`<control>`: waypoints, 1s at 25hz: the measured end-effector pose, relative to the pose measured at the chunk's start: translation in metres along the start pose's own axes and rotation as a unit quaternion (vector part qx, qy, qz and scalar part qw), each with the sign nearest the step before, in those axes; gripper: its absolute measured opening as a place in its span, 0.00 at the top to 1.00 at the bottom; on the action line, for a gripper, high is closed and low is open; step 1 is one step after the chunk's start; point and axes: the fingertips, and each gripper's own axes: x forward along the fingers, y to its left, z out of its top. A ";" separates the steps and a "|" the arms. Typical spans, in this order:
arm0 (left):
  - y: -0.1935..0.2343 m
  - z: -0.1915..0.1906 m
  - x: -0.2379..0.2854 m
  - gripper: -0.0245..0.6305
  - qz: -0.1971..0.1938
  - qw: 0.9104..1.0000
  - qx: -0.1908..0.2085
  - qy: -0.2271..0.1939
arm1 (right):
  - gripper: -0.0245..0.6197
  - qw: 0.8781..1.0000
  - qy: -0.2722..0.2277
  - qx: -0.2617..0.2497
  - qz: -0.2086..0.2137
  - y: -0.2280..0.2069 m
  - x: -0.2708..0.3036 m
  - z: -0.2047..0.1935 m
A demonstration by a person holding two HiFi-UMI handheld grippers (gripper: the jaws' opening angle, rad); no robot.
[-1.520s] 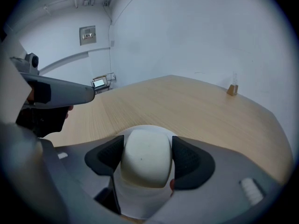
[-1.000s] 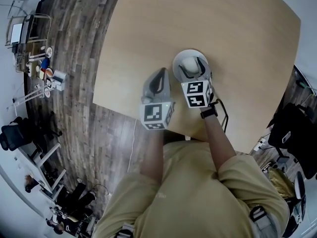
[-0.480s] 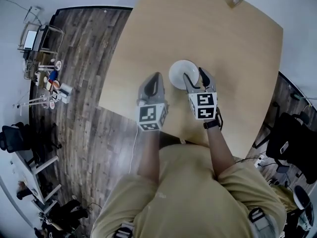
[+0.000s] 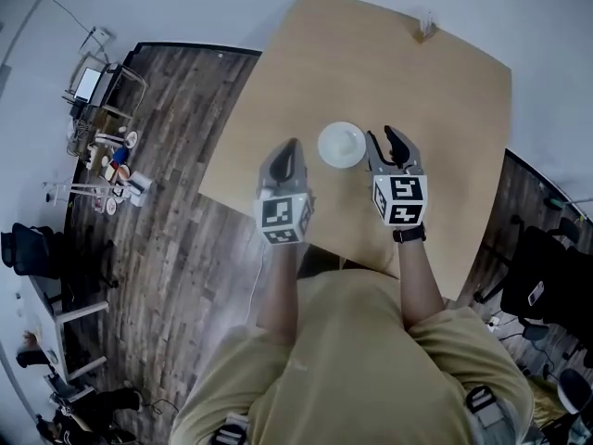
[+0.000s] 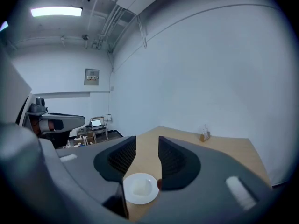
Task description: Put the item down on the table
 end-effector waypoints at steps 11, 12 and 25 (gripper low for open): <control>0.005 0.058 -0.055 0.96 -0.024 0.997 0.027 -0.064 | 0.85 0.996 -0.085 -0.032 -0.010 0.057 -0.055 0.068; 0.005 0.061 -0.056 0.96 -0.033 0.997 0.029 -0.068 | 0.86 0.995 -0.088 -0.031 -0.018 0.059 -0.056 0.071; 0.060 0.070 -0.088 0.96 -0.089 0.993 0.016 -0.073 | 0.95 0.991 -0.102 -0.013 -0.088 0.117 -0.067 0.084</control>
